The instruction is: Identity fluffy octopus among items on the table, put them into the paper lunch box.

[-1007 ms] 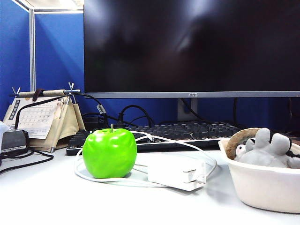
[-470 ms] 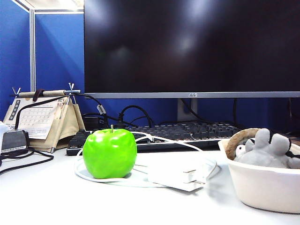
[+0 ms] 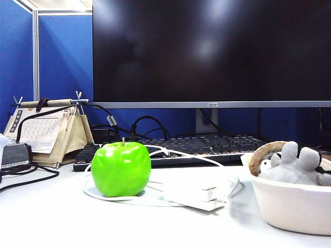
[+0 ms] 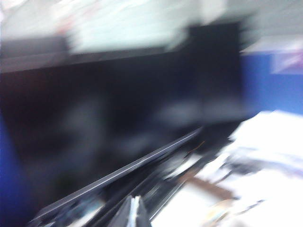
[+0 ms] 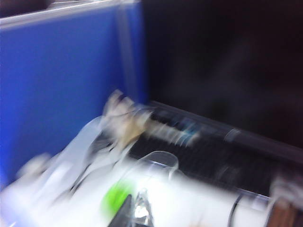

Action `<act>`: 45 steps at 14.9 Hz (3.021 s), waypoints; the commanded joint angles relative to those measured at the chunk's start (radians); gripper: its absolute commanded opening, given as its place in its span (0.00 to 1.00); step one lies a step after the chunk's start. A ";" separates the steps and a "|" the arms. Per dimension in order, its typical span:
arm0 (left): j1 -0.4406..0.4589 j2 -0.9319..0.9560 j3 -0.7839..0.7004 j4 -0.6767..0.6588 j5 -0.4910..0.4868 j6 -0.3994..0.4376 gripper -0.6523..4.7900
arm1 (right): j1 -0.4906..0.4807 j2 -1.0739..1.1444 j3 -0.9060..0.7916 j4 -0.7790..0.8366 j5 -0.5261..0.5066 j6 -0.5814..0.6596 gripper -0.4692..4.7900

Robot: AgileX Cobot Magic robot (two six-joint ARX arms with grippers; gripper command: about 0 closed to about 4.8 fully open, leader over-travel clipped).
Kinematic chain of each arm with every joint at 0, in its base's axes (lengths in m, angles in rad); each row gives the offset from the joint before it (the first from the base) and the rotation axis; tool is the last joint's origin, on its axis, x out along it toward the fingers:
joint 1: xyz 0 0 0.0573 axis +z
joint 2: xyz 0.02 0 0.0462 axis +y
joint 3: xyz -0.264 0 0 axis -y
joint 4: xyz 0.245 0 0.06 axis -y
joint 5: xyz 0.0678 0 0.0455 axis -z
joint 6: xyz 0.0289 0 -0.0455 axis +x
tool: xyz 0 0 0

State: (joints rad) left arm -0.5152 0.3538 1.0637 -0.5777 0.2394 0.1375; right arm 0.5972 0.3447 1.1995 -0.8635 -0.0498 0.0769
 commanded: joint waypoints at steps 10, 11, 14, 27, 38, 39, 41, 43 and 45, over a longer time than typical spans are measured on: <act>0.001 0.246 -0.533 0.400 -0.056 0.019 0.11 | 0.000 0.004 -0.871 0.577 0.130 0.000 0.09; 0.001 0.266 -0.533 0.401 -0.056 0.019 0.11 | 0.000 0.004 -0.900 0.577 0.130 0.002 0.09; 0.001 0.278 -0.533 0.325 -0.059 0.019 0.11 | 0.001 0.004 -0.929 0.553 0.126 0.002 0.09; 0.005 0.111 -0.533 0.334 -0.180 0.101 0.11 | 0.000 0.004 -0.929 0.550 0.126 0.002 0.09; 0.593 -0.161 -0.639 0.327 -0.077 -0.024 0.11 | 0.000 0.003 -0.929 0.550 0.126 0.001 0.09; 0.593 -0.165 -0.683 0.377 -0.077 -0.036 0.11 | 0.000 0.003 -0.929 0.550 0.126 0.001 0.09; 0.593 -0.166 -0.797 0.524 -0.078 -0.098 0.11 | 0.000 0.003 -0.929 0.550 0.126 0.002 0.09; 0.593 -0.166 -0.875 0.628 -0.081 -0.121 0.11 | 0.000 0.003 -0.929 0.550 0.126 0.001 0.09; 0.593 -0.182 -0.916 0.655 -0.081 -0.143 0.11 | 0.000 0.003 -0.929 0.550 0.126 0.002 0.09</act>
State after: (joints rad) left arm 0.0772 0.1848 0.1562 0.0433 0.1566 0.0120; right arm 0.5976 0.3481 0.2665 -0.3283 0.0772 0.0746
